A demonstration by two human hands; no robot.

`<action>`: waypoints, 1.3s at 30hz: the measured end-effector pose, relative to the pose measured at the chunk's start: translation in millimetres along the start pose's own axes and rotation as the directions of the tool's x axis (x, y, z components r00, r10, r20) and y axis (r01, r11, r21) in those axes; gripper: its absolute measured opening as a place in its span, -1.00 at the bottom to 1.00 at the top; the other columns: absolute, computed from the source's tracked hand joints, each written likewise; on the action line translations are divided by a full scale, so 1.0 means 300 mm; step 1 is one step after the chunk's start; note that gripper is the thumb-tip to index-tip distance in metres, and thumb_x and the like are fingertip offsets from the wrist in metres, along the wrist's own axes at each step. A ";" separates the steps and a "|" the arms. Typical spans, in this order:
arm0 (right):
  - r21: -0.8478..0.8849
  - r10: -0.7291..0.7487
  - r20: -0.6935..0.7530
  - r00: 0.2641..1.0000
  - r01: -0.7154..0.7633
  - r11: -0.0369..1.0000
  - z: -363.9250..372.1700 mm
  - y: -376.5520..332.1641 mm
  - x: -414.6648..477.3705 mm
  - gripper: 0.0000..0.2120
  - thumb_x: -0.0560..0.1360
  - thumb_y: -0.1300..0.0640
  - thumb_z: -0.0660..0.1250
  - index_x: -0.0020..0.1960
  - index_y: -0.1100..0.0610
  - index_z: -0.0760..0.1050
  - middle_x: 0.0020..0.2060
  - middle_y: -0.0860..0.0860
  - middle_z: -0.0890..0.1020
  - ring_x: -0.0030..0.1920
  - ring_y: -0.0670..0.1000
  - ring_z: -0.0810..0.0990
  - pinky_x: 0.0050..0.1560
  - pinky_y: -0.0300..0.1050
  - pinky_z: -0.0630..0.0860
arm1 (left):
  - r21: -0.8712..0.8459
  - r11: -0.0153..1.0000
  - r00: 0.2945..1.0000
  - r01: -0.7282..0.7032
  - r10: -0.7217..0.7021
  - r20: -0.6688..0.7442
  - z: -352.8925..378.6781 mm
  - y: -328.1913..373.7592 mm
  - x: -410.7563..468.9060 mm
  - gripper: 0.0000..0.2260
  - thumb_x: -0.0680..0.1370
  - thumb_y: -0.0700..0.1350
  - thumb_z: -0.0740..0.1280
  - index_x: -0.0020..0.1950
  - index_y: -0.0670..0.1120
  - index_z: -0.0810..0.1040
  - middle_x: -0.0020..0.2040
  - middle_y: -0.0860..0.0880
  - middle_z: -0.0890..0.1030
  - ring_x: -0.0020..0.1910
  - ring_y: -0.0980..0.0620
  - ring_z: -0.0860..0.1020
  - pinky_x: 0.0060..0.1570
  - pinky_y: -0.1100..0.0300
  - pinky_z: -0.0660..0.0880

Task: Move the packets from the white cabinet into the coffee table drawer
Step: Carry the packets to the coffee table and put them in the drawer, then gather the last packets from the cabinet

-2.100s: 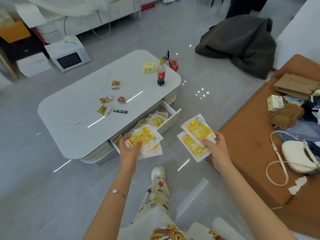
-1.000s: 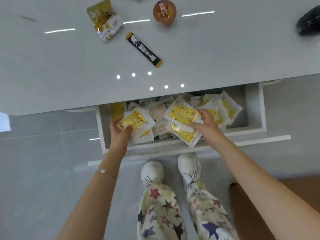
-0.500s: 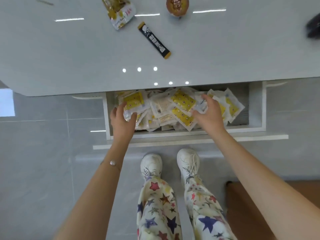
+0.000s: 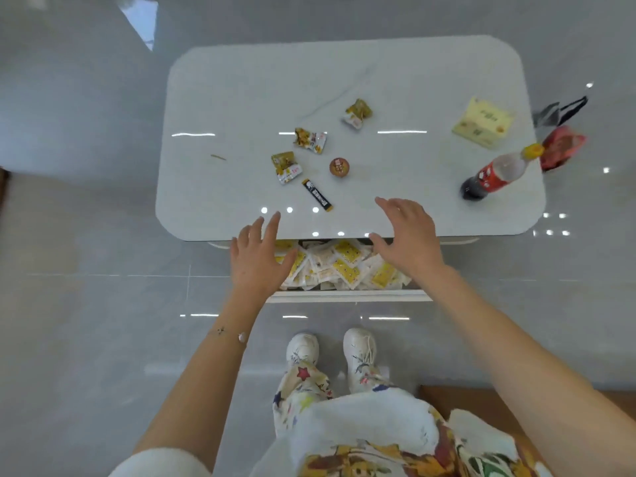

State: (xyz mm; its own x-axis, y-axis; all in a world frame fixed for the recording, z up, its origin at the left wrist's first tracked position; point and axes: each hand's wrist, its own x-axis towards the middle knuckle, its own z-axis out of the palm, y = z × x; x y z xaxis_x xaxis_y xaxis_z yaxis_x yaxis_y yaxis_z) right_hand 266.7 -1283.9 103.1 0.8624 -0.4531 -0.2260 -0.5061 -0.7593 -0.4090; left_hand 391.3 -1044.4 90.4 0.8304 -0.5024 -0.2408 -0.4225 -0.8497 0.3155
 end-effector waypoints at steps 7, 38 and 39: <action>-0.074 -0.110 0.003 0.994 0.110 0.991 -0.338 -0.194 -0.117 -0.38 0.50 -0.07 0.29 0.51 0.02 0.20 0.41 0.08 0.34 0.44 0.14 0.21 0.44 0.06 0.17 | -0.005 0.999 0.998 -0.044 0.043 -0.046 -0.328 0.141 -0.165 -0.32 0.47 0.32 0.05 0.55 0.09 0.14 0.52 -0.07 0.23 0.50 -0.15 0.16 0.45 -0.14 0.09; -0.121 -0.751 0.362 0.553 0.826 0.550 -0.081 -1.488 -0.414 -0.40 0.49 0.01 0.29 0.49 -0.02 0.21 0.42 0.10 0.30 0.47 0.13 0.15 0.42 0.04 0.17 | -0.190 0.723 0.664 0.664 -0.687 -0.295 -0.708 -0.697 -1.058 -0.37 0.53 0.21 0.22 0.54 0.09 0.11 0.50 -0.02 0.26 0.47 -0.14 0.19 0.41 -0.10 0.13; -0.109 -0.767 0.366 0.528 0.842 0.528 -0.040 -1.557 -0.445 -0.40 0.48 0.01 0.30 0.49 -0.02 0.22 0.41 0.10 0.31 0.46 0.13 0.17 0.42 0.04 0.18 | -0.204 0.702 0.640 0.682 -0.709 -0.298 -0.716 -0.756 -1.119 -0.37 0.53 0.20 0.23 0.54 0.09 0.12 0.49 -0.01 0.26 0.46 -0.13 0.19 0.41 -0.10 0.13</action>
State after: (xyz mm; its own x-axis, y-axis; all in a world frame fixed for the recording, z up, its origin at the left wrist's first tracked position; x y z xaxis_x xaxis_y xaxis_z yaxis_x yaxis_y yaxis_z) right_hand 387.6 -874.3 334.9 0.8481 0.5140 -0.1289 0.4580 -0.8333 -0.3095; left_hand 286.4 -648.6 296.7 0.9388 0.3283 -0.1045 0.3443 -0.9064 0.2448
